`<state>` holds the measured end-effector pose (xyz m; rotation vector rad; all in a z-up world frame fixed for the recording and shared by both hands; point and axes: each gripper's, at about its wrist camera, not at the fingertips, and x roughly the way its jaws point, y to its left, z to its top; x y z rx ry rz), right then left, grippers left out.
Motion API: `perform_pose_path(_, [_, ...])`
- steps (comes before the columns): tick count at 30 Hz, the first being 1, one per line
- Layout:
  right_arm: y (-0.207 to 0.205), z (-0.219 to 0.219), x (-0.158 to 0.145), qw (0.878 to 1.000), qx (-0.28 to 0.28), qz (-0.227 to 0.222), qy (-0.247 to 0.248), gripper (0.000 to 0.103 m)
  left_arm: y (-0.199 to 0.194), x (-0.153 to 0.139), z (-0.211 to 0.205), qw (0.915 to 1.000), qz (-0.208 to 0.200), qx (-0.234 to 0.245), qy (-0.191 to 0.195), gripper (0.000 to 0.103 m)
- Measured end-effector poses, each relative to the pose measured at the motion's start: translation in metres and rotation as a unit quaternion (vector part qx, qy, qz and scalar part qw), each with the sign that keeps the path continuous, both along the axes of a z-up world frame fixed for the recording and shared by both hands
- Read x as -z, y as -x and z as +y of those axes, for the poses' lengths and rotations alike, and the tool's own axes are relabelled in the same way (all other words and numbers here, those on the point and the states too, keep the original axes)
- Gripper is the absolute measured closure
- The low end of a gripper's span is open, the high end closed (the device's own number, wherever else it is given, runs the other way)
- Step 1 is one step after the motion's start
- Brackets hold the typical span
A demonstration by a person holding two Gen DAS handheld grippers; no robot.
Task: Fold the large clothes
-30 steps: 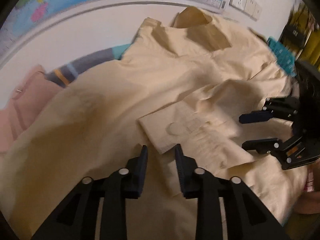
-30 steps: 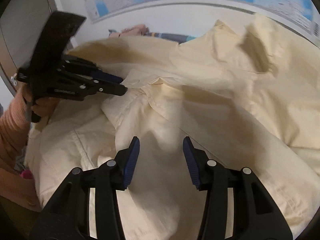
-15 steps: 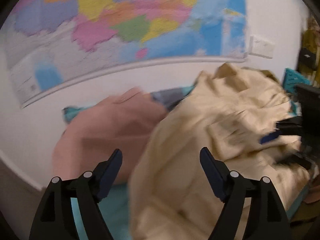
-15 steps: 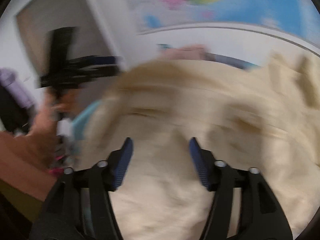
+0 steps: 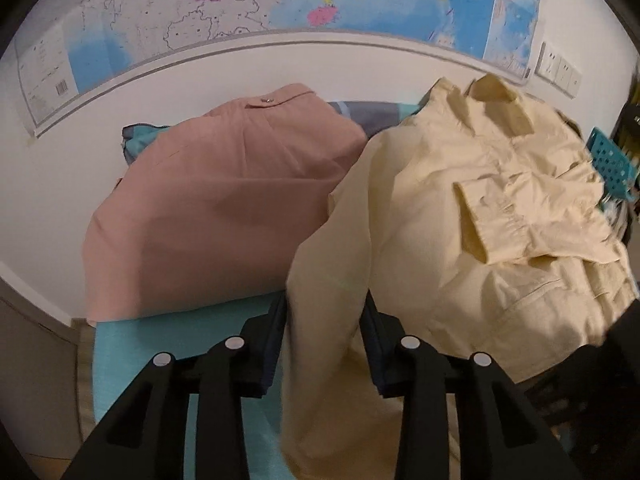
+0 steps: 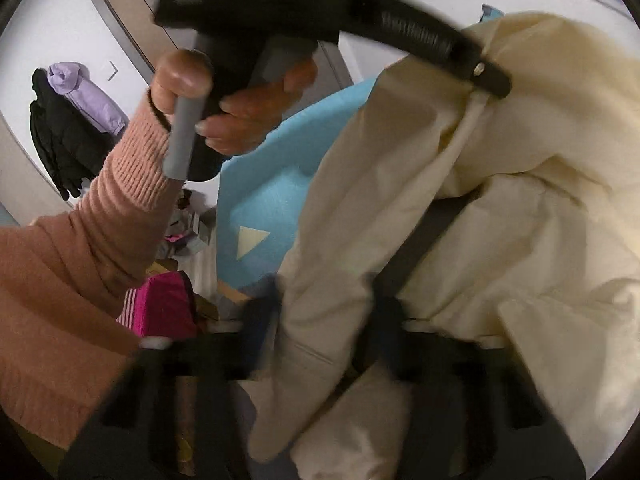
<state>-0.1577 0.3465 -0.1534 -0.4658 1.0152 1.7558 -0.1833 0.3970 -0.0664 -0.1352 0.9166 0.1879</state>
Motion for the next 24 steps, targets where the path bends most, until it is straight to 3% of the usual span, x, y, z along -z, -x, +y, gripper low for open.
perform_pose_path(4, [-0.020, -0.041, -0.070, 0.997, 0.004, 0.019, -0.077, 0.085, 0.005, -0.024, -0.006, 0.9988, -0.035, 0.019, 0.027, 0.059])
perform_pose_path(6, [-0.039, -0.064, -0.110, 0.993, 0.018, 0.017, -0.114, 0.085, 0.010, -0.049, -0.013, 0.9954, -0.073, 0.040, 0.046, 0.042])
perform_pose_path(9, [-0.071, -0.106, -0.165, 0.986, 0.063, -0.028, -0.152, 0.085, 0.014, -0.082, -0.024, 0.9863, -0.137, 0.073, 0.054, 0.036])
perform_pose_path(12, [-0.105, -0.156, -0.194, 0.976, 0.132, -0.088, -0.148, 0.085, 0.012, -0.105, -0.039, 0.9778, -0.180, 0.093, 0.052, 0.031])
perform_pose_path(15, [-0.144, -0.209, -0.196, 0.960, 0.219, -0.139, -0.104, 0.086, -0.004, -0.105, -0.055, 0.9769, -0.181, 0.106, 0.044, 0.031])
perform_pose_path(18, [-0.186, -0.256, -0.174, 0.946, 0.290, -0.131, -0.060, 0.086, -0.034, -0.078, -0.067, 0.9847, -0.136, 0.105, 0.033, 0.031])
perform_pose_path(22, [-0.230, -0.291, -0.102, 0.926, 0.363, -0.100, 0.024, 0.086, -0.070, -0.038, -0.075, 0.9927, -0.071, 0.096, 0.017, 0.031])
perform_pose_path(24, [-0.235, -0.293, -0.070, 0.923, 0.372, -0.086, 0.052, 0.086, -0.086, -0.020, -0.077, 0.9949, -0.045, 0.090, 0.009, 0.031])
